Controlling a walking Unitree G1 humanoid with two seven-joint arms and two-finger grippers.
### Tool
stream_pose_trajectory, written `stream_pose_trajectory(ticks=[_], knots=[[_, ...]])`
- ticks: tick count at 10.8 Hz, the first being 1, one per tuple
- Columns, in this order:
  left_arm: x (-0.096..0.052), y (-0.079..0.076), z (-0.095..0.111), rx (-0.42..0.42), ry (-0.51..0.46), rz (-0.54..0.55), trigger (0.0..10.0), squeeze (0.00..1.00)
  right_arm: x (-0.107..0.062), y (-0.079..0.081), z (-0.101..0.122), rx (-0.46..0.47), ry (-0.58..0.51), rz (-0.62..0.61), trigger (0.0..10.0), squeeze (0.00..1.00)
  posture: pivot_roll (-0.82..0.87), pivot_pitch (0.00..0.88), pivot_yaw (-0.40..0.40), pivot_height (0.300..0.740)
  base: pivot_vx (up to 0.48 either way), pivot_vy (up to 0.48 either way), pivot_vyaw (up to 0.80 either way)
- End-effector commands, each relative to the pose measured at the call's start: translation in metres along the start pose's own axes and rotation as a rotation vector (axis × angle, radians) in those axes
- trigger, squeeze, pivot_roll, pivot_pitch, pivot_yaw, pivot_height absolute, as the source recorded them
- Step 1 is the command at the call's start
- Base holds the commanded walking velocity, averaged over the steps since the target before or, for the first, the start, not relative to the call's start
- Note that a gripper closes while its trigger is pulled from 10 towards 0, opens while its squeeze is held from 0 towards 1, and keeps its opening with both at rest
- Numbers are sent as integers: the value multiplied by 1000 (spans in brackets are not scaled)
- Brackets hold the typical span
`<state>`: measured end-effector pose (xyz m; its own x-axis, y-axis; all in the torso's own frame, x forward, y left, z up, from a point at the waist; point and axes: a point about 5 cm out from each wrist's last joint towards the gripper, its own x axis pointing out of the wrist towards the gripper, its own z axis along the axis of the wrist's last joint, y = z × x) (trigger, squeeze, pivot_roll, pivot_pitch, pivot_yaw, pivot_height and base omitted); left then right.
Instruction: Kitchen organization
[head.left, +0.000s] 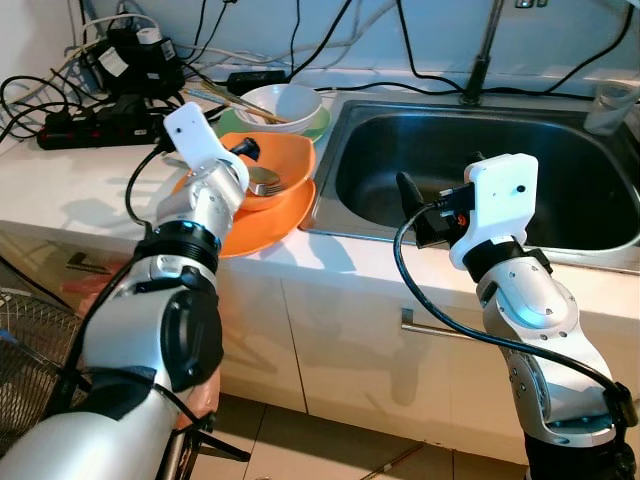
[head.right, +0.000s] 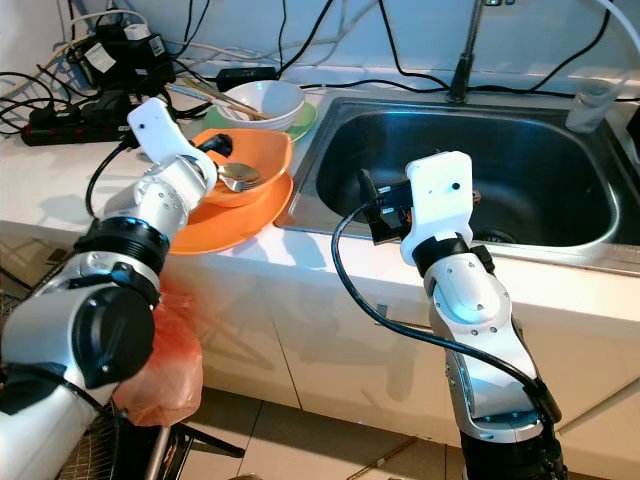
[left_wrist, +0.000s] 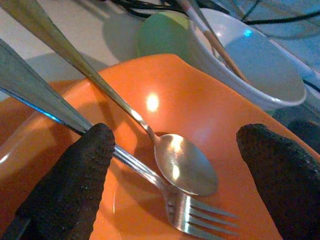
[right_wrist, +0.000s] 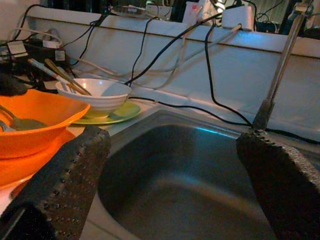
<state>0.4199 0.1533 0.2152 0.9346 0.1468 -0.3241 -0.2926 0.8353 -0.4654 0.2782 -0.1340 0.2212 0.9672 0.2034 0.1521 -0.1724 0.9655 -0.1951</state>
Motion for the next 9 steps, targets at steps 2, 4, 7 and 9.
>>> stream_pose_trajectory(ticks=[2,4,7,9], knots=[[0,5,11,-56,8,71,10000,0,-2,0,2,-9,-2,-10,10000,0,-160,0,107,740,0,0,0],[-1,6,18,-56,0,93,10000,0,-2,0,2,-9,-1,-11,10000,0,-162,0,108,740,0,0,0],[-3,-5,28,-132,19,76,10000,0,-2,0,2,-8,2,-15,10000,0,-163,0,114,740,0,0,0],[-3,-7,24,-129,33,69,10000,0,-2,0,2,-7,0,-16,10000,0,-166,0,118,740,0,0,0]])
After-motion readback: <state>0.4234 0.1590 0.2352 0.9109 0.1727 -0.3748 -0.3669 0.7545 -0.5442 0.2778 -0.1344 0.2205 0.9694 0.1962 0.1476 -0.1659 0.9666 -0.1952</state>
